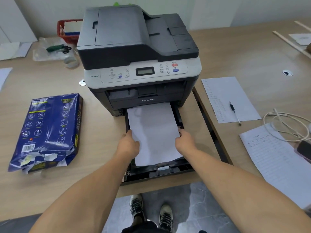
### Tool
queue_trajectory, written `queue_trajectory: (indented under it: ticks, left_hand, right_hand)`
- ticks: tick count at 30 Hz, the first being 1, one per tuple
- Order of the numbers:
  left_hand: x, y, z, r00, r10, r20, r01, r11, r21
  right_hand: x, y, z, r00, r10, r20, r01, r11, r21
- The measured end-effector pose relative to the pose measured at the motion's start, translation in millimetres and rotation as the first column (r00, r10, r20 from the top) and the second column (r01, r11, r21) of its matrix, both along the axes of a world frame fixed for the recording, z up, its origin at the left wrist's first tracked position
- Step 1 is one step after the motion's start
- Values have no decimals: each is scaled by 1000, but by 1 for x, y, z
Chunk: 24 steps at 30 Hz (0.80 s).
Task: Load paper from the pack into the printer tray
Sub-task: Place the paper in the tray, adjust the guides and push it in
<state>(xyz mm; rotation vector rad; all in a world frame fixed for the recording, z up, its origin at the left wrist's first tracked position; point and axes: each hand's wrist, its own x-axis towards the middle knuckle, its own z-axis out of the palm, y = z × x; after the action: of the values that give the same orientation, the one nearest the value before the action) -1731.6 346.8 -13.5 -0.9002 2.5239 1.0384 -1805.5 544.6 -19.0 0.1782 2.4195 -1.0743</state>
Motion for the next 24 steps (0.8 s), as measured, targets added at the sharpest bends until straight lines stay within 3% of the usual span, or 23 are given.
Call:
queue_trajectory:
  ticks: [3,7,15,24]
  left_hand:
    - [0,2,-1,1000,8,11,-7,998,-68]
    - [2,-4,-4,998,-36,50,42,993,-108]
    - [18,-4,-6,996,-67,62,76,984,-158]
    - [23,14,1,998,48,37,-40,980,-194]
  right_hand:
    - [4,-4,2,990,115,-78,-94,967,238]
    - [5,-2,4,975,178,-134,-117,920,374]
    - [1,10,4,982,133,-135,-69,914,401]
    - [5,15,5,993,34,-116,14,923,384]
